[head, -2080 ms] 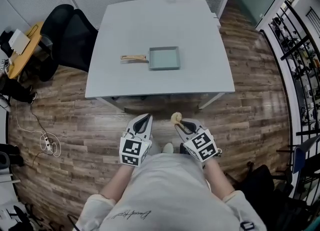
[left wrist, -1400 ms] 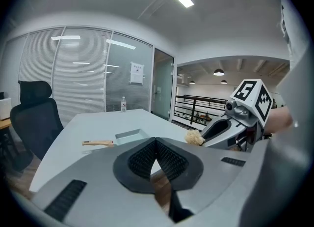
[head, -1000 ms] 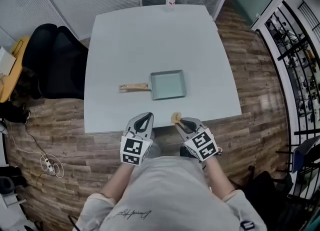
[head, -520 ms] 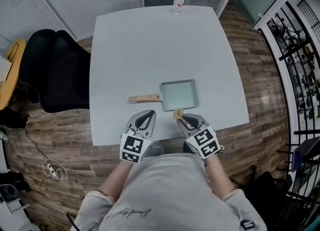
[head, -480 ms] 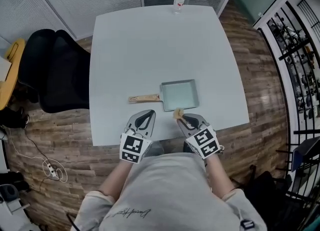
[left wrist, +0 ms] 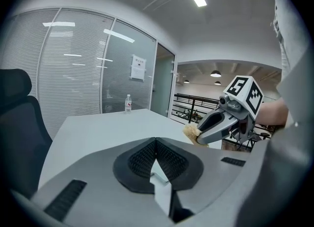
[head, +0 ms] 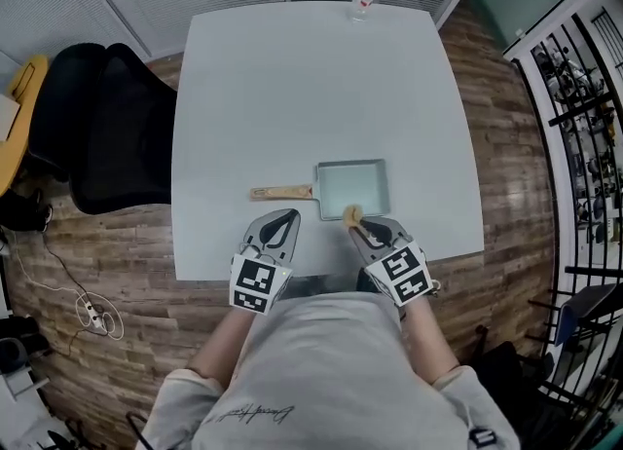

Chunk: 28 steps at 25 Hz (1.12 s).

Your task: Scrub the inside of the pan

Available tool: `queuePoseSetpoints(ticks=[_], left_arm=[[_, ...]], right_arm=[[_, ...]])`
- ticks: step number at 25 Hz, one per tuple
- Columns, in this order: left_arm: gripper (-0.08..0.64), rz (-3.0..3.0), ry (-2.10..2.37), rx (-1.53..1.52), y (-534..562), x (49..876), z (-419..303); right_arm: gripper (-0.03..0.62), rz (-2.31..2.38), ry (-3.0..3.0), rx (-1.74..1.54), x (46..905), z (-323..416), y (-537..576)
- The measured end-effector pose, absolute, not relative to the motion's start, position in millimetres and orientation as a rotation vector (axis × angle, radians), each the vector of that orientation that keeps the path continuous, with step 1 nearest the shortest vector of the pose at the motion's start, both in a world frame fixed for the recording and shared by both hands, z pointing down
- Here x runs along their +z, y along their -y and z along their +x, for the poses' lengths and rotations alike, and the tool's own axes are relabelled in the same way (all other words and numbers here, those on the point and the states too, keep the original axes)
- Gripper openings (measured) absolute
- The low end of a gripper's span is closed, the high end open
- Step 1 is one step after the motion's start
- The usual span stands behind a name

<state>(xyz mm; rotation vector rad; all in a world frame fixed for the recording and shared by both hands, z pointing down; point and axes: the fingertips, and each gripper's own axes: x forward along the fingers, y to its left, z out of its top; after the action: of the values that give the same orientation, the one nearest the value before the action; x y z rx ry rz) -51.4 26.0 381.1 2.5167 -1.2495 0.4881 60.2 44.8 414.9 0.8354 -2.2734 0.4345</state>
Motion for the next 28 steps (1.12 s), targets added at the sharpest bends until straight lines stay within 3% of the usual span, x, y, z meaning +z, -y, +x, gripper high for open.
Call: queuePoseSetpoints(ticks=[8,28], left_arm=[[0.012,2.511,1.166,0.543,-10.9,391.5,-46.4],[0.014,2.565,0.909,1.008,8.4,446.3,-61.0]], right_arm=[[0.071,0.786,2.274,0.422,416.5,68.1,-23.2],[0.071,0.690,2.225,0.443,451.6,77.2,10.6]])
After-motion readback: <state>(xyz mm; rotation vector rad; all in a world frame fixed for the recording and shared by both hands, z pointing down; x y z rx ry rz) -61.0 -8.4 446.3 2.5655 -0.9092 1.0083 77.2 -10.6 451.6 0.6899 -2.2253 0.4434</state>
